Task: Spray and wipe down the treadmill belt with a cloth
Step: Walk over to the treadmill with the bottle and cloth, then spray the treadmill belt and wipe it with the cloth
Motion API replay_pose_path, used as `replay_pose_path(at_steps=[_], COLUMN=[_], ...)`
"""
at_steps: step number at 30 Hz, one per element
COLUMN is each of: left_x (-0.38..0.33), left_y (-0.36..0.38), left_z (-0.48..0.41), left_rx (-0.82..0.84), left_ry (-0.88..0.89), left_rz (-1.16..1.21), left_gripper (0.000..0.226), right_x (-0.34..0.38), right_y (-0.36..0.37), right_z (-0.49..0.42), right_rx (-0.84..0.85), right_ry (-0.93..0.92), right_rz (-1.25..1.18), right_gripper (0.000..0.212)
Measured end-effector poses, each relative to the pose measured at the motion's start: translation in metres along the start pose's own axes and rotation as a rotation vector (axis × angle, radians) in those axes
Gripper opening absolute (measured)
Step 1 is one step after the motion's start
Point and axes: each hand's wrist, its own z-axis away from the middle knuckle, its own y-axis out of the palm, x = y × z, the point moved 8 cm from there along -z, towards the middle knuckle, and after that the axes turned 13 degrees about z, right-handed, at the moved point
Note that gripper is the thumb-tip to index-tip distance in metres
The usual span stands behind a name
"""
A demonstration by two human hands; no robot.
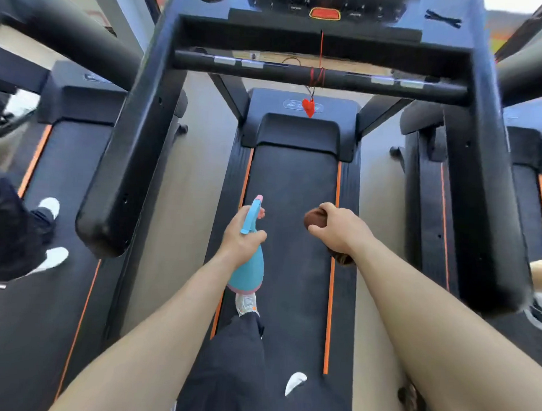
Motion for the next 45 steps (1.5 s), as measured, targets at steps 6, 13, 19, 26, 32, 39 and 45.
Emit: replay_pose_path(at_steps=[6, 13, 19, 26, 32, 39, 45], left_x=[0.027, 0.116, 0.221, 0.356, 0.350, 0.372, 0.386], left_y=[-0.014, -0.002, 0.027, 0.080, 0.113, 0.127, 0.107], left_z=[-0.122, -0.247, -0.360, -0.522, -0.625, -0.761, -0.829], left_rx=[0.010, -0.050, -0.101, -0.234, -0.190, -0.120, -0.101], left_ry=[-0.028, -0.117, -0.180, -0.207, -0.161, -0.050, -0.027], left_rz=[-0.059, -0.056, -0.018, -0.060, -0.212, -0.330, -0.297], left_gripper=[0.050, 0.042, 0.043, 0.037, 0.037, 0.033, 0.035], right_x=[0.045, 0.052, 0.031, -0.015, -0.051, -0.055, -0.039], right_y=[0.030, 0.119, 0.211, 0.339, 0.345, 0.362, 0.344], right_z=[-0.121, -0.257, -0.392, -0.583, -0.676, -0.812, -0.911], right_rx=[0.044, 0.125, 0.167, 0.077, -0.046, -0.285, -0.568], right_ry=[-0.030, -0.093, -0.138, -0.178, -0.159, -0.128, -0.103], right_rz=[0.042, 0.133, 0.226, 0.244, 0.222, 0.035, 0.017], right_gripper=[0.063, 0.056, 0.053, 0.048, 0.050, 0.052, 0.064])
